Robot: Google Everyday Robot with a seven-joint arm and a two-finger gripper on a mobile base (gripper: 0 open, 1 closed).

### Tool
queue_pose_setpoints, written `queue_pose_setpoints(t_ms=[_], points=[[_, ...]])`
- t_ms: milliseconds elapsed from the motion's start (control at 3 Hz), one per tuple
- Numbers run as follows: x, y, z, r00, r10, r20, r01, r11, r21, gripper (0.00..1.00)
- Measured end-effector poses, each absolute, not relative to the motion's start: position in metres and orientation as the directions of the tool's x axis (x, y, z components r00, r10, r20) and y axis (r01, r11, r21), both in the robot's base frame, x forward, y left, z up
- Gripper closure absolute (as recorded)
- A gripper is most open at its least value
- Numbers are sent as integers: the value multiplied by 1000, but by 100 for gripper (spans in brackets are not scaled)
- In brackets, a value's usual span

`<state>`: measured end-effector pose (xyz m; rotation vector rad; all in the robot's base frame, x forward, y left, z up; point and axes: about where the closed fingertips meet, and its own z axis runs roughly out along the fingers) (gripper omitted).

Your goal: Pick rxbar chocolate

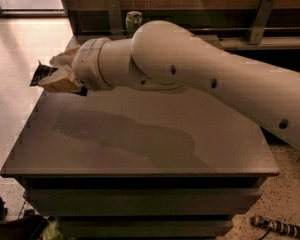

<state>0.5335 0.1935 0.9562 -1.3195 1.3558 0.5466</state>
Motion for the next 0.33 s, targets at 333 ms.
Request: queue_pose_setpoints(t_ms=[333], points=[[535,169,982,282,-337,-898,-883,276,-381,100]])
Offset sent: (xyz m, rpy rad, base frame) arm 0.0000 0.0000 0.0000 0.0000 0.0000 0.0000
